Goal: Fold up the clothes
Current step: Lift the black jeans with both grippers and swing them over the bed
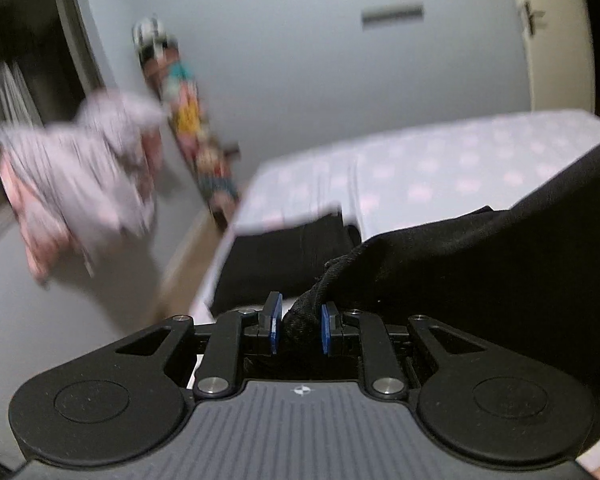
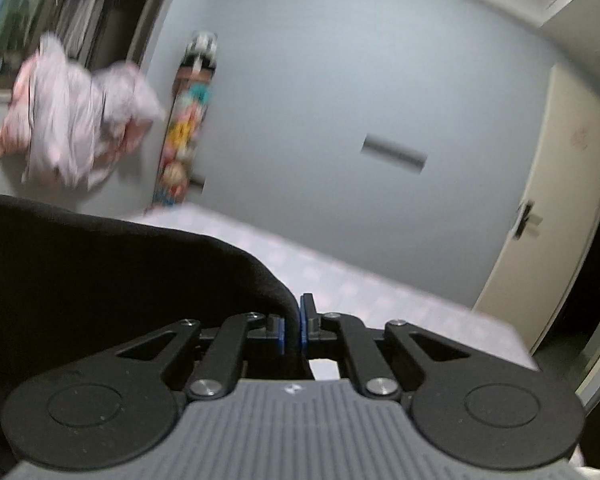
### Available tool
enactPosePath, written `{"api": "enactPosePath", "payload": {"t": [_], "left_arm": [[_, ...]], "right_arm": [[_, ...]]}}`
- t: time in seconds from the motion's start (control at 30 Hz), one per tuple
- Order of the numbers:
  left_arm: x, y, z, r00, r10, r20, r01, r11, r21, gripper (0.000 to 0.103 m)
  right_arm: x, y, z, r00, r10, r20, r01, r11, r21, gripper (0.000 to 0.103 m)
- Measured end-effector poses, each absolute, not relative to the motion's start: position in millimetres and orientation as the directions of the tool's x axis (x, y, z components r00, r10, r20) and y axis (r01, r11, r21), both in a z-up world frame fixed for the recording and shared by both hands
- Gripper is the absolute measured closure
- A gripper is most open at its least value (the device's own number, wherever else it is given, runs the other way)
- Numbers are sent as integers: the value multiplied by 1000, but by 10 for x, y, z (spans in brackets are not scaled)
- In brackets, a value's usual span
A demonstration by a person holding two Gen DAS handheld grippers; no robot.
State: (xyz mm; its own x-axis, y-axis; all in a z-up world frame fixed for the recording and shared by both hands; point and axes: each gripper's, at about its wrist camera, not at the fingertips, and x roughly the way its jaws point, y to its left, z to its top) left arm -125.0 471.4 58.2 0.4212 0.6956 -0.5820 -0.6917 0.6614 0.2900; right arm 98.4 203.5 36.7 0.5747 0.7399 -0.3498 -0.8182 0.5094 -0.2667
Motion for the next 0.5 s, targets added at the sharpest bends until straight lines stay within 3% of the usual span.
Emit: {"api": "enactPosePath", "payload": {"t": [0.17, 0.37, 0.43, 0.47, 0.5], "left_arm": [[-942, 5554, -176, 358, 595, -720, -713, 672, 200, 79], [-602, 6001, -706, 371, 510, -776, -720, 686, 107, 70], [-637, 6091, -766, 374, 502, -780, -720, 687, 98, 55], [-657, 6135, -795, 375, 499, -781, -720, 688, 94, 36], [-704, 6196, -819, 381, 497, -779, -725, 684, 82, 26]], "right_arm": [[1665, 3196, -364, 519, 650, -556, -842, 500, -201, 95], [2100, 3626, -998, 514, 596, -617, -830, 527, -182, 95], [2233, 3754, -1197, 514, 580, -632, -825, 536, -179, 90], [2299, 3818, -1297, 514, 572, -640, -823, 540, -178, 84], [2366, 3882, -1396, 513, 564, -647, -820, 544, -176, 60]]}}
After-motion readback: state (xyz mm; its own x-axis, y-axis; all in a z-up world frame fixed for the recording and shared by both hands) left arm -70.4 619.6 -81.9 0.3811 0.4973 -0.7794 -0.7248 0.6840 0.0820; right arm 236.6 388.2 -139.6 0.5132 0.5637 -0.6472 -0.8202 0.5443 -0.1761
